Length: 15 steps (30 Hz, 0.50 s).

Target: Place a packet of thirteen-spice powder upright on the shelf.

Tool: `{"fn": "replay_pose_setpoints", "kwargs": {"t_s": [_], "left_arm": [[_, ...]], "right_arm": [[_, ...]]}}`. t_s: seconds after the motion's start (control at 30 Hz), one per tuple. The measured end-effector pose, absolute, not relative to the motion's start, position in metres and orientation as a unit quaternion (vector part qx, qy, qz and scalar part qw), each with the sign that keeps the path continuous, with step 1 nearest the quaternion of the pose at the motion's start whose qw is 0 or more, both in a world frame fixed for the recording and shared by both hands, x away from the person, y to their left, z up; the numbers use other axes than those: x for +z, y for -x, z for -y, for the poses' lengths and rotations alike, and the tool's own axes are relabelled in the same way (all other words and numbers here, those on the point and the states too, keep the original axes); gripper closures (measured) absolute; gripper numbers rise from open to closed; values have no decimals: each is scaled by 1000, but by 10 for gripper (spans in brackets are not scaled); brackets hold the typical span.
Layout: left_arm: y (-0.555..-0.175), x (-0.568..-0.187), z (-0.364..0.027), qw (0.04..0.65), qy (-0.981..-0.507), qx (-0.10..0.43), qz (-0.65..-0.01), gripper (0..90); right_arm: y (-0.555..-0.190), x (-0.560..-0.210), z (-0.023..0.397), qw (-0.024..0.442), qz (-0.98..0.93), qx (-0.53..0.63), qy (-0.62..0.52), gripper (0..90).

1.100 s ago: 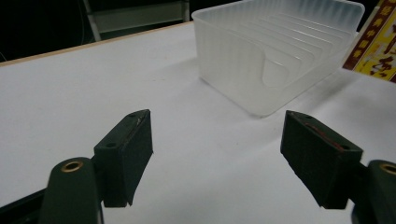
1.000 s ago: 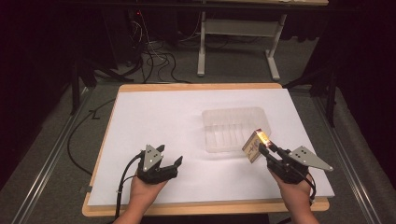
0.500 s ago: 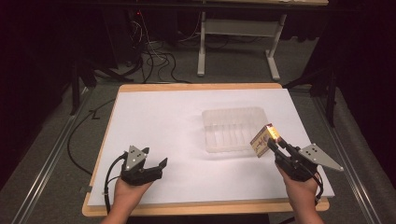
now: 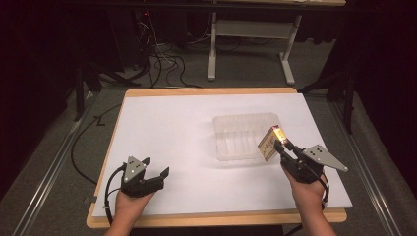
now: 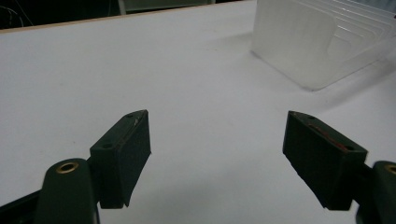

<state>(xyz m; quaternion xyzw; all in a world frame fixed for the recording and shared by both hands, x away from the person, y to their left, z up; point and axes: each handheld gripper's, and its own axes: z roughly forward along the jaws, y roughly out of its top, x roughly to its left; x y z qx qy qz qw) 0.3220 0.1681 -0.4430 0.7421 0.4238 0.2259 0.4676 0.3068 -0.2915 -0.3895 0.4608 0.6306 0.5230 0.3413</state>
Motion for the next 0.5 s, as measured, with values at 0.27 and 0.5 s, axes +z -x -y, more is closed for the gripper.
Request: {"fn": "replay_pose_setpoints", "kwargs": {"t_s": [0.27, 0.5], "left_arm": [[-321, -443, -166, 462, -750, 230, -415, 237], [-321, -444, -165, 461, -752, 229, -412, 237]], "right_arm": [[-315, -384, 290, 354, -621, 519, -468, 686], [-327, -382, 287, 358, -614, 514, -480, 686]]}}
